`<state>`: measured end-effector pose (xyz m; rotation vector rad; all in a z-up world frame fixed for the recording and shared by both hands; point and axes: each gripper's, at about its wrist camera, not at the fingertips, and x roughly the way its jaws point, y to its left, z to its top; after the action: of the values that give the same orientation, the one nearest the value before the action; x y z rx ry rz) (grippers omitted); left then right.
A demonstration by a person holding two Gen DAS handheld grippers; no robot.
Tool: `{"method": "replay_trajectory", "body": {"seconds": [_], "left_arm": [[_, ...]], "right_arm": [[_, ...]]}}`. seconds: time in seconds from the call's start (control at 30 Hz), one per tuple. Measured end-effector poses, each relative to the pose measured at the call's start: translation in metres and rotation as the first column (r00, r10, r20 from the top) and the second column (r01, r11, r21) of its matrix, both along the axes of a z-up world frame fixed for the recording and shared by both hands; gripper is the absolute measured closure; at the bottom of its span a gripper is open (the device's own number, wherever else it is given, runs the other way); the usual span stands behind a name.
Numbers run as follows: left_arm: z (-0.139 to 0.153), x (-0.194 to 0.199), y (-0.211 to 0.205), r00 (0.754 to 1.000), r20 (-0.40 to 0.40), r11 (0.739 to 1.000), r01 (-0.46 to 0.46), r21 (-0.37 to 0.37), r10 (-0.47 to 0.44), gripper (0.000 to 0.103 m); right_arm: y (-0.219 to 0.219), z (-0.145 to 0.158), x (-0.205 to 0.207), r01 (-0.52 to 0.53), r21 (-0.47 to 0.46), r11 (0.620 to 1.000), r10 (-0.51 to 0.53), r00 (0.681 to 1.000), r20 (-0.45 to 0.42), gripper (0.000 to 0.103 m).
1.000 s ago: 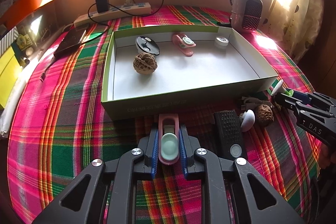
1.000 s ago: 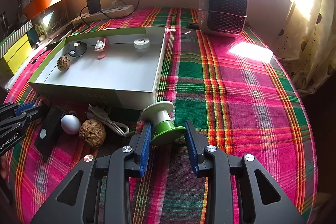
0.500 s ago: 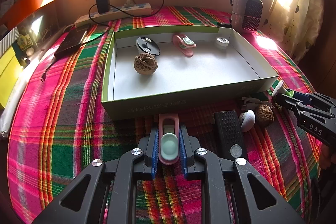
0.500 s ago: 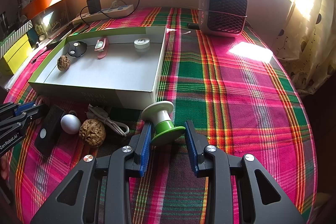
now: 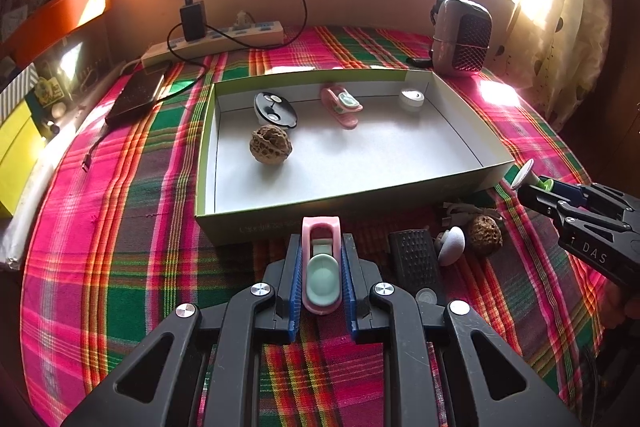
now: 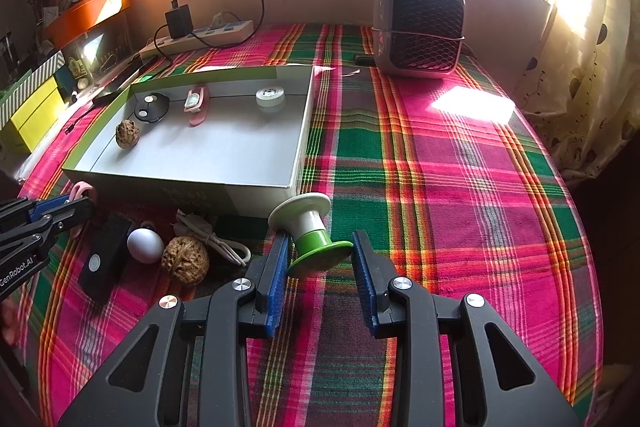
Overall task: Organize objects
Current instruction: 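Close right gripper on green-white spool while left gripper lifts pink holder, then carry pink holder with left gripper while right carries spool over box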
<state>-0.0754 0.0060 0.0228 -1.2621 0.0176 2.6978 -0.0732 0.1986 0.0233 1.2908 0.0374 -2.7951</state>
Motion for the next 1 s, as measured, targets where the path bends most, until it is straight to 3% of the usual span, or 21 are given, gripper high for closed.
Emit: {"method": "replay_trajectory", "body": {"seconds": [0.5, 1.0], "left_arm": [[0.028, -0.014, 0.006, 0.999, -0.050, 0.999, 0.012, 0.032, -0.011, 0.087], [0.026, -0.062, 0.008, 0.999, -0.034, 0.999, 0.007, 0.033, -0.006, 0.087]], "right_arm": [[-0.010, 0.036, -0.003, -0.023, -0.013, 1.000, 0.022, 0.997, -0.067, 0.071], [-0.038, 0.040, -0.060, -0.061, -0.040, 0.997, 0.058, 0.996, -0.066, 0.071]]}}
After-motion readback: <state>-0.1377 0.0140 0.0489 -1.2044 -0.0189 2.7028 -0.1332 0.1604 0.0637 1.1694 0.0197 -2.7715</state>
